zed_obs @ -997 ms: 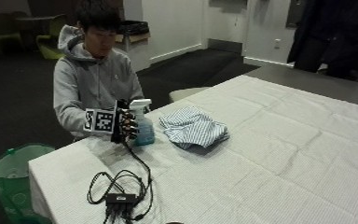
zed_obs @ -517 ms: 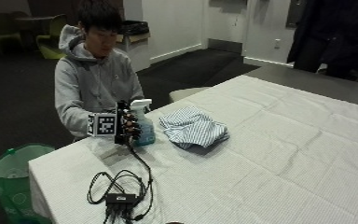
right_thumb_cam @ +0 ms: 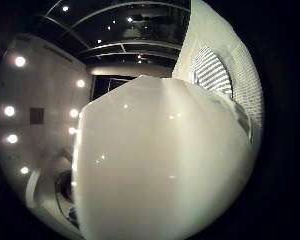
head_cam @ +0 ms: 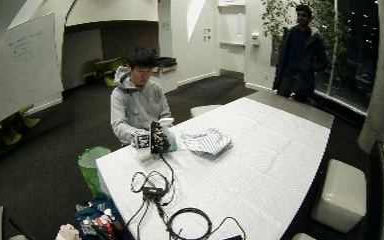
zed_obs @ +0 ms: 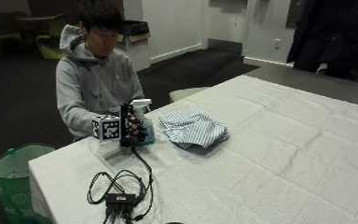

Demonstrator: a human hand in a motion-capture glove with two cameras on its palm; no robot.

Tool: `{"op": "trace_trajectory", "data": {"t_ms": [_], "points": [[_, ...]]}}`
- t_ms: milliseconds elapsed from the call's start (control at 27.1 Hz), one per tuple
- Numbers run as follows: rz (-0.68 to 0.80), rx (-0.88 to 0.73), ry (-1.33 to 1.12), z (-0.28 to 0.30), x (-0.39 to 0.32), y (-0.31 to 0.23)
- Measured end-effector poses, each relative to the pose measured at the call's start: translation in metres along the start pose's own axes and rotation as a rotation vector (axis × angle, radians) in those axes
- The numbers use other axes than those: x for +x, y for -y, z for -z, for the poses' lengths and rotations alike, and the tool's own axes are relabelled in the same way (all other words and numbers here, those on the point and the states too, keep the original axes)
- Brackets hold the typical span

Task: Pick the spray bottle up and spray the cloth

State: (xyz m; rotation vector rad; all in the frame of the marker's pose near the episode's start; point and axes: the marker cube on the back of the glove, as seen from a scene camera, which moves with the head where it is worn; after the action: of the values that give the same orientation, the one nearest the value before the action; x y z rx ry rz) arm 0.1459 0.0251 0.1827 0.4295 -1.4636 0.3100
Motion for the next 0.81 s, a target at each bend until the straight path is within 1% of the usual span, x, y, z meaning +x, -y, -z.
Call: {"op": "trace_trajectory", "data": {"t_ms": [812], "points": [[0.007, -0.033, 0.024, -0.031, -0.003, 0.014]]}}
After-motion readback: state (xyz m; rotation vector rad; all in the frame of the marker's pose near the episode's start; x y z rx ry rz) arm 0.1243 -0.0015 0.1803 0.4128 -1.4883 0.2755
